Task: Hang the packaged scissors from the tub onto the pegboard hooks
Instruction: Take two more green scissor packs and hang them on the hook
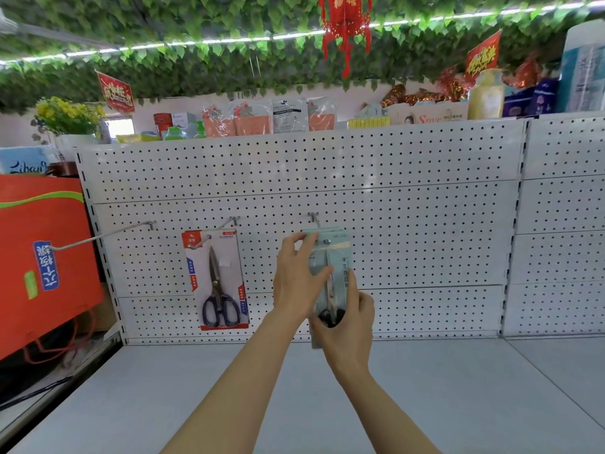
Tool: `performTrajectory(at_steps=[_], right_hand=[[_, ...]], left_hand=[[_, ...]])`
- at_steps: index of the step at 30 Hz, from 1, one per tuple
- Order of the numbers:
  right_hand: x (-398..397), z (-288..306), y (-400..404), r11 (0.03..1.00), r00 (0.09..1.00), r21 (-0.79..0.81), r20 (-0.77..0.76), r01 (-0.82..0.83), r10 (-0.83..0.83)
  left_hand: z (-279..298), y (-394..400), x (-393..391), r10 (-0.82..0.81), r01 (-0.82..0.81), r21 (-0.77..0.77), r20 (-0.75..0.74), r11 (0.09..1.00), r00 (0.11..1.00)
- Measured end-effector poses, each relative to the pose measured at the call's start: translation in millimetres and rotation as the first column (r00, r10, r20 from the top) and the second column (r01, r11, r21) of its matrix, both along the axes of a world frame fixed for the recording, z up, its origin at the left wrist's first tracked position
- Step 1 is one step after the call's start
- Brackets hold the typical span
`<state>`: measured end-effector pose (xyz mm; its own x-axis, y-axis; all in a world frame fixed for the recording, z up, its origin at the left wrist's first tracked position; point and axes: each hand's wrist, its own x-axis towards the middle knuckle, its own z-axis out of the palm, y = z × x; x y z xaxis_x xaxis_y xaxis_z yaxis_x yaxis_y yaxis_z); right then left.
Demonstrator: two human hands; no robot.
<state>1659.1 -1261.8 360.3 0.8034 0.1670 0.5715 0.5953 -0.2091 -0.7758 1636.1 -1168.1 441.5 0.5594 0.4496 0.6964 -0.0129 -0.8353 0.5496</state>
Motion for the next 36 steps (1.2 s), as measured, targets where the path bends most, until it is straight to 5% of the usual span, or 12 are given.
performTrajectory(at_steps=[20,36], right_hand=[[27,4,23,1.0,1.0,0.001,0.021,-0.004,0.004],[34,19,5,0.985,0.992,-0.172,0.122,-0.001,0.022]], left_hand=[[-3,20,21,0.052,-0.049,0.093,-0.035,0.995,0.998],[-1,26,2,0.094,-0.063,0.154,-0.202,0.986,0.975]])
